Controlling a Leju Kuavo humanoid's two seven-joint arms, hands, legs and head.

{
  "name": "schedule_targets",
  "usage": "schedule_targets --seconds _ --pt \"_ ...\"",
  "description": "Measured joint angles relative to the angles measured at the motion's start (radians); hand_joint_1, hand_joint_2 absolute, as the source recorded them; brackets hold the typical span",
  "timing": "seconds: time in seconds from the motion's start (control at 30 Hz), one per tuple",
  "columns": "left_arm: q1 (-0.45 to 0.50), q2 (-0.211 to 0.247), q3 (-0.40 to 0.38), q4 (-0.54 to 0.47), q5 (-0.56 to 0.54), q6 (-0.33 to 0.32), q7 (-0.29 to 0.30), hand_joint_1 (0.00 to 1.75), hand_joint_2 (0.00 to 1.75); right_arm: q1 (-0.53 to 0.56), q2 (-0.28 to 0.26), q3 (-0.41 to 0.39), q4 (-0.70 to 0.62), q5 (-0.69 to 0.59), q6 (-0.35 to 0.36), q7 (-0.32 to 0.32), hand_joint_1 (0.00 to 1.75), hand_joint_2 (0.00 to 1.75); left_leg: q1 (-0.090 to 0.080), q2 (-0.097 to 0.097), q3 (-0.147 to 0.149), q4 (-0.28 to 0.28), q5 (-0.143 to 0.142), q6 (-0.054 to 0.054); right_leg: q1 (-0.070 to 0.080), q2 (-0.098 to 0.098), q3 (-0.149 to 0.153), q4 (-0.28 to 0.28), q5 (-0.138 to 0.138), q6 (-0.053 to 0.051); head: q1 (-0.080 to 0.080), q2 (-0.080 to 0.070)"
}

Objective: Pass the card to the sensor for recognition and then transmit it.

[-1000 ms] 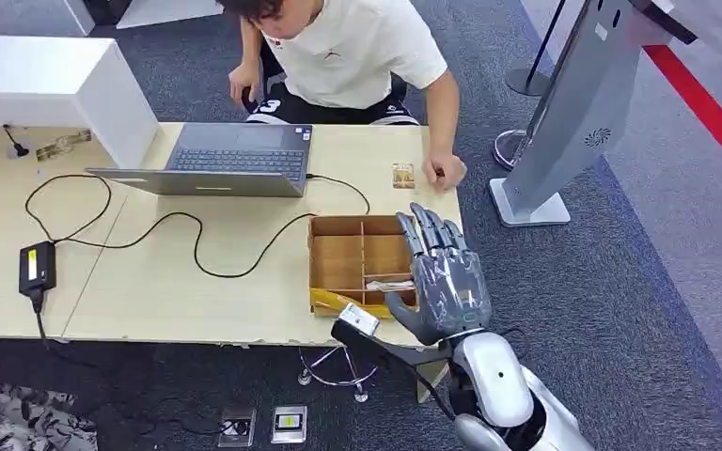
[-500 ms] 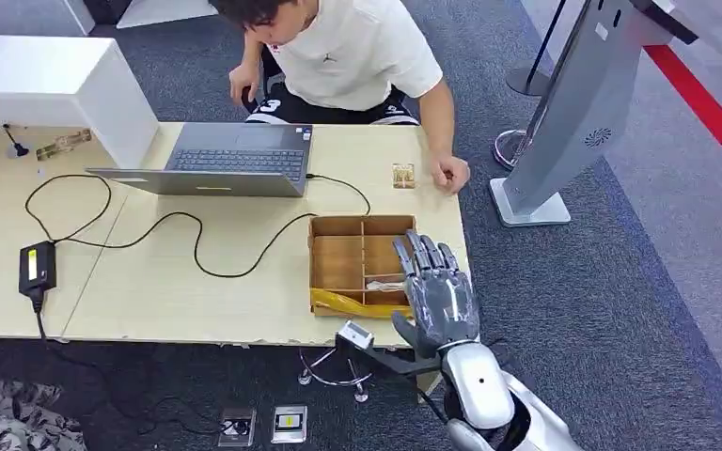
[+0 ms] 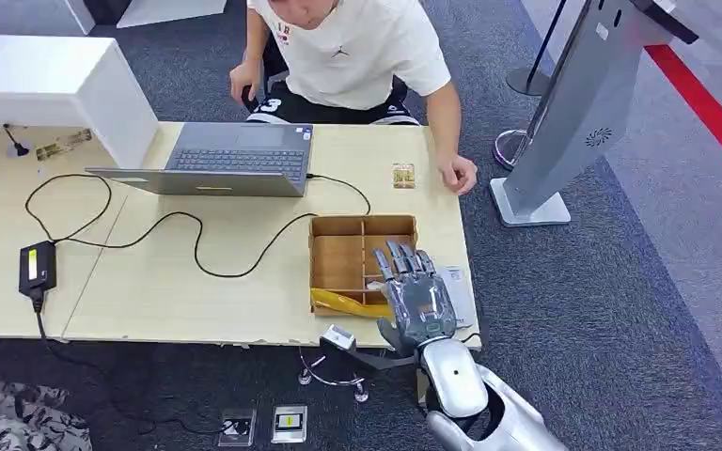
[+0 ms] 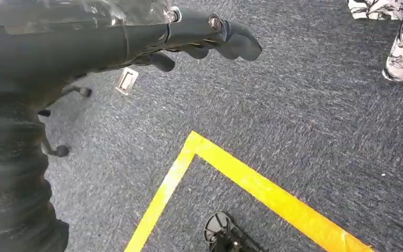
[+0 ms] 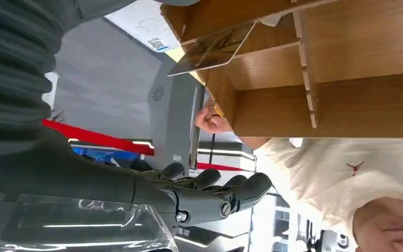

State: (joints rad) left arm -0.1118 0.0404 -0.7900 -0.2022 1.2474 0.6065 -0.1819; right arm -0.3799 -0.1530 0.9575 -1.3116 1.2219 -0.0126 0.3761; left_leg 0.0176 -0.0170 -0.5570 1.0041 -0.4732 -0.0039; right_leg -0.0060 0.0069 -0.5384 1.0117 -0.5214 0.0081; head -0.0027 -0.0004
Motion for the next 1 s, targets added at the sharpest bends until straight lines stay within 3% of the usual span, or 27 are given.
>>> schedule_targets --seconds 0.57,0.9,1.0 --pt "0.000 0.000 0.000 0.000 -0.018 -0.002 -0.014 0.00 1.75 -0.071 0.056 0.014 0.211 -0.031 -0.060 -0.018 0.05 1.75 0.000 0.000 0.000 0.000 0.000 0.000 0.000 0.000 0.000 0.000 0.000 0.000 0.000 0.000" --pt "0.000 0.000 0.000 0.000 -0.017 -0.002 -0.014 0.00 1.75 -0.094 0.061 0.011 0.264 -0.025 -0.070 -0.002 0.19 1.75 0.000 0.000 0.000 0.000 0.000 0.000 0.000 0.000 0.000 0.000 0.000 0.000 0.000 0.000" --pt "0.000 0.000 0.000 0.000 -0.015 -0.002 -0.014 0.00 1.75 -0.099 0.061 0.003 0.274 -0.022 -0.071 0.003 0.33 1.75 0.000 0.000 0.000 0.000 0.000 0.000 0.000 0.000 0.000 0.000 0.000 0.000 0.000 0.000"
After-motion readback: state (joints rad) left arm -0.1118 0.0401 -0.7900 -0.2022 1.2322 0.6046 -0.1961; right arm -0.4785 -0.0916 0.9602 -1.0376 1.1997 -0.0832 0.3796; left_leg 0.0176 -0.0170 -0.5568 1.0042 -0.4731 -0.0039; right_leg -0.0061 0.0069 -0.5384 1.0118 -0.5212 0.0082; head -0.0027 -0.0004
